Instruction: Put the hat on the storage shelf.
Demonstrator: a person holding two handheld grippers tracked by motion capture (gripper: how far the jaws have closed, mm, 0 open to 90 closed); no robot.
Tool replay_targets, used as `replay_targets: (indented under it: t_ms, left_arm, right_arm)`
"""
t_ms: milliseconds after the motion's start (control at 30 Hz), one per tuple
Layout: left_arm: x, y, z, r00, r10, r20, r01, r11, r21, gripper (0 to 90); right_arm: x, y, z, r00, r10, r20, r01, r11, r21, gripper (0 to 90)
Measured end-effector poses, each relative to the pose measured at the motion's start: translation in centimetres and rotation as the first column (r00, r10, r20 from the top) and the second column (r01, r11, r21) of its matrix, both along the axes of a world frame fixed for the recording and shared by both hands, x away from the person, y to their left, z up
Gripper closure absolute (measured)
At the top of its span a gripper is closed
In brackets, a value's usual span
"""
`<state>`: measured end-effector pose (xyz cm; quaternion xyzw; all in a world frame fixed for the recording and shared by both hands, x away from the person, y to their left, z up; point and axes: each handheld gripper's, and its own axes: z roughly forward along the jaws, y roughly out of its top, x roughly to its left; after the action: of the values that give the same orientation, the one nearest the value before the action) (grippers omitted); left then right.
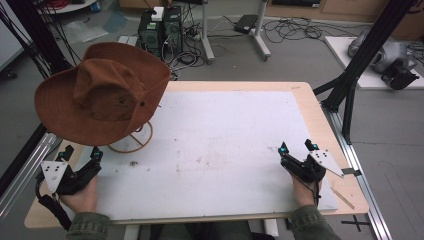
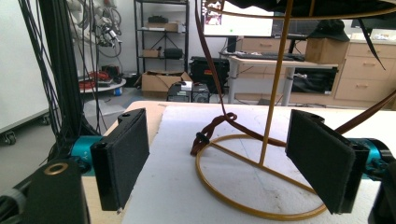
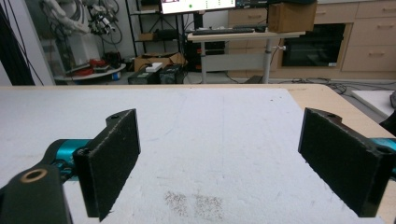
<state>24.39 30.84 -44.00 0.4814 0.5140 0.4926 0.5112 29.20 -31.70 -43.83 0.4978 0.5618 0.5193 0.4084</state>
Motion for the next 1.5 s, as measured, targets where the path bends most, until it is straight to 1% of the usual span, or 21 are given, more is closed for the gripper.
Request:
replay_targets:
  t_ms: [33,100,200,300,333,367,467,567,700,733,800,867,1500]
  left_arm:
    - [0.0,0.0,0.0,1.0,0.0,0.0,0.0,1.0,-0.001,21.6]
    - [0.0,0.1,0.0,1.0,0.002,0.0,-0.002,1.0,-0.001,21.6]
    - [0.0,0.1,0.0,1.0,-0.001,0.001,0.001,1.0,-0.006,21.7]
    - [0.0,0.1,0.0,1.0,-0.003,-0.003,0.003,1.0,-0.008,21.7]
    - [0.0,0.0,0.0,1.0,-0.003,-0.003,0.003,1.0,-0.009,21.7]
    - [0.0,0.0,0.0,1.0,-0.002,-0.004,0.002,1.0,-0.008,21.7]
    - [0.0,0.0,-0.1,1.0,-0.002,-0.005,0.002,1.0,-0.01,21.7]
    - [0.0,0.0,-0.1,1.0,-0.003,-0.005,0.003,0.9999,-0.011,21.7]
    - [-0.1,-0.1,0.0,1.0,-0.005,-0.002,0.005,0.9999,-0.011,21.7]
    - [-0.1,-0.1,0.1,1.0,-0.007,0.0,0.007,0.9999,-0.01,21.7]
    - [-0.1,-0.2,0.1,1.0,-0.008,-0.003,0.008,1.0,-0.002,21.7]
    - [-0.1,-0.2,0.1,1.0,-0.008,0.0,0.008,1.0,-0.003,21.7]
    - [-0.1,0.0,0.1,1.0,-0.002,-0.003,0.002,0.9999,-0.015,21.7]
  right_arm:
    - [0.0,0.1,0.0,1.0,0.001,0.006,0.0,1.0,-0.01,12.0]
    - [0.0,0.2,0.0,0.9999,-0.002,0.013,0.002,1.0,-0.013,12.0]
    - [-0.1,0.3,0.0,1.0,-0.001,0.007,0.002,1.0,-0.01,12.0]
    - [-0.1,0.2,0.0,0.9999,-0.005,0.012,0.005,1.0,-0.011,12.0]
    - [-0.1,0.1,0.0,1.0,-0.006,0.007,0.006,1.0,-0.002,12.0]
    - [-0.1,0.1,0.0,0.9999,-0.006,0.011,0.006,1.0,-0.004,12.0]
    - [-0.1,-0.1,0.0,0.9999,-0.012,0.003,0.012,1.0,0.004,12.0]
    - [-0.2,-0.3,-0.1,0.9997,-0.021,0.008,0.021,1.0,0.011,12.0]
    - [-0.3,-0.7,0.0,0.9992,-0.037,0.014,0.037,0.999,0.033,12.0]
    - [-0.4,-0.8,0.0,0.9993,-0.038,0.008,0.037,0.998,0.041,12.0]
    - [-0.5,-1.0,0.0,0.9989,-0.045,0.013,0.044,0.998,0.045,12.0]
    - [-0.5,-1.1,0.0,0.9987,-0.049,0.013,0.048,0.997,0.061,12.0]
    - [-0.4,-1.4,-0.3,0.9987,-0.051,-0.006,0.051,0.996,0.079,12.0]
